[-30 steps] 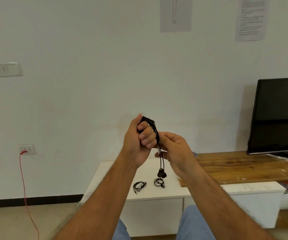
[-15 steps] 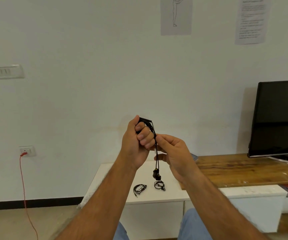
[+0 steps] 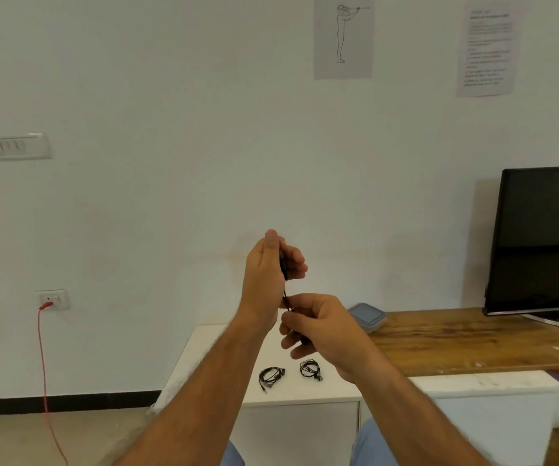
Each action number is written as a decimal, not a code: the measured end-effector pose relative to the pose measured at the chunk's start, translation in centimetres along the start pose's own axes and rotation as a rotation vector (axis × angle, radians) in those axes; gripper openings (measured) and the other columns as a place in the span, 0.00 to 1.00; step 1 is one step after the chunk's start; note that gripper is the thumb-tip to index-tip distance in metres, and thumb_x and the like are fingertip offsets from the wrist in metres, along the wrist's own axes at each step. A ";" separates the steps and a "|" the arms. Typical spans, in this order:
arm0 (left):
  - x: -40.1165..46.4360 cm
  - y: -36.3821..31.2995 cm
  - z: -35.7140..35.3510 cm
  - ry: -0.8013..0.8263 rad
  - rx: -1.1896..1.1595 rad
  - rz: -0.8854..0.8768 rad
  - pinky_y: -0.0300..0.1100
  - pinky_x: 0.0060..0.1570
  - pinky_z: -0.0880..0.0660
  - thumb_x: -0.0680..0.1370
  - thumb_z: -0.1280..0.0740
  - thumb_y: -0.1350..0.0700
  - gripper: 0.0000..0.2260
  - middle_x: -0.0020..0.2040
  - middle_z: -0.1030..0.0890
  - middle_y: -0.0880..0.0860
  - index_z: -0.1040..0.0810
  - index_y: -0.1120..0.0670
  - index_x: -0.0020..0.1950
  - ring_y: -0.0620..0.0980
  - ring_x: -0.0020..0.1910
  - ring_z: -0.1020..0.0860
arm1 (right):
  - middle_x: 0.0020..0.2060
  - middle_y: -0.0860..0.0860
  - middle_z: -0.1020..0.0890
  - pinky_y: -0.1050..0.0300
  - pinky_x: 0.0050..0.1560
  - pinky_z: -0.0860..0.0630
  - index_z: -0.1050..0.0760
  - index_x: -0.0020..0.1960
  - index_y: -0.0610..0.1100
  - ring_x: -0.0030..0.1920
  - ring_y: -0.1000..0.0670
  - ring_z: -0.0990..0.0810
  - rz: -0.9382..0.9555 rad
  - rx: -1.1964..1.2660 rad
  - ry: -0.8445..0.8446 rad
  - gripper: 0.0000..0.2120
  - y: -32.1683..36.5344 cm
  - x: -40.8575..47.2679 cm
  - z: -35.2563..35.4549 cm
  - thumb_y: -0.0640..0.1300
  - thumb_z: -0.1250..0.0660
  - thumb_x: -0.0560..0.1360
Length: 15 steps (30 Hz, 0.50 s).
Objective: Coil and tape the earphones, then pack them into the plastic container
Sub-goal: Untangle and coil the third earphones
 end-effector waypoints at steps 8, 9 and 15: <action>-0.2 1.7 0.0 0.087 0.417 0.087 0.37 0.32 0.25 0.85 0.47 0.51 0.17 0.35 0.19 0.54 0.27 0.57 0.42 0.48 0.32 0.22 | 0.36 0.50 0.18 0.58 0.36 0.27 0.18 0.45 0.43 0.32 0.54 0.25 0.266 -0.708 -0.068 0.07 2.7 0.2 1.3 0.38 0.36 0.74; -0.4 1.8 0.0 0.125 0.493 0.115 0.36 0.30 0.28 0.85 0.46 0.51 0.18 0.31 0.21 0.51 0.27 0.57 0.40 0.47 0.29 0.25 | 0.36 0.51 0.18 0.60 0.38 0.28 0.18 0.43 0.43 0.34 0.54 0.25 0.320 -0.813 -0.064 0.07 3.2 0.2 1.4 0.37 0.36 0.74; -1.5 2.7 0.2 0.355 0.515 0.396 0.37 0.27 0.34 0.81 0.45 0.58 0.18 0.26 0.24 0.52 0.26 0.57 0.33 0.48 0.24 0.28 | 0.39 0.54 0.25 0.55 0.43 0.26 0.20 0.42 0.44 0.39 0.52 0.26 0.455 -1.076 0.068 0.05 4.8 0.5 2.3 0.38 0.35 0.73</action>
Point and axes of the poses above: each hand's wrist, its own x-axis towards the middle knuckle, its own z-axis out of the back of the hand, y = z × x, the point moved 4 cm from there along x, towards the middle knuckle
